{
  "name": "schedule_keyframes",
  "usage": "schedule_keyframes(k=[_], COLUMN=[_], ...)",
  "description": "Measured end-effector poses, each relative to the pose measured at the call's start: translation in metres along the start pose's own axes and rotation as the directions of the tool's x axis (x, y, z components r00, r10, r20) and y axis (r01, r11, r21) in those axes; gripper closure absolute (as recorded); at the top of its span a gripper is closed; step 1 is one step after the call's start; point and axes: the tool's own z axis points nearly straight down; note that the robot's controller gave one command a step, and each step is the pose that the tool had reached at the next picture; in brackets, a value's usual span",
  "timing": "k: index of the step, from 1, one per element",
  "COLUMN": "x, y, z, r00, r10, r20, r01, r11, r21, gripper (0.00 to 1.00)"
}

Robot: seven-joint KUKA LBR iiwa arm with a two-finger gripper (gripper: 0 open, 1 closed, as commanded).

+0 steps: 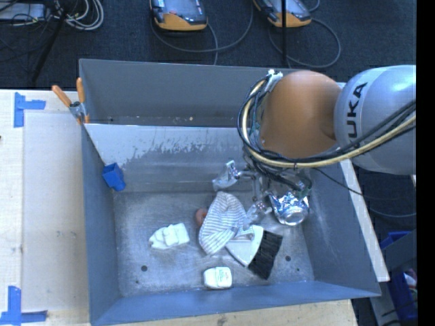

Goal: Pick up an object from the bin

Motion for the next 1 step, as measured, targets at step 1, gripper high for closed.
schedule_keyframes(k=[1], x=[-0.0087], y=[0.0045], z=[0.0303], r00=[0.979], r10=[-0.204], r20=[0.000], r01=[0.204], r11=[0.979], r21=[0.000], gripper=[0.00])
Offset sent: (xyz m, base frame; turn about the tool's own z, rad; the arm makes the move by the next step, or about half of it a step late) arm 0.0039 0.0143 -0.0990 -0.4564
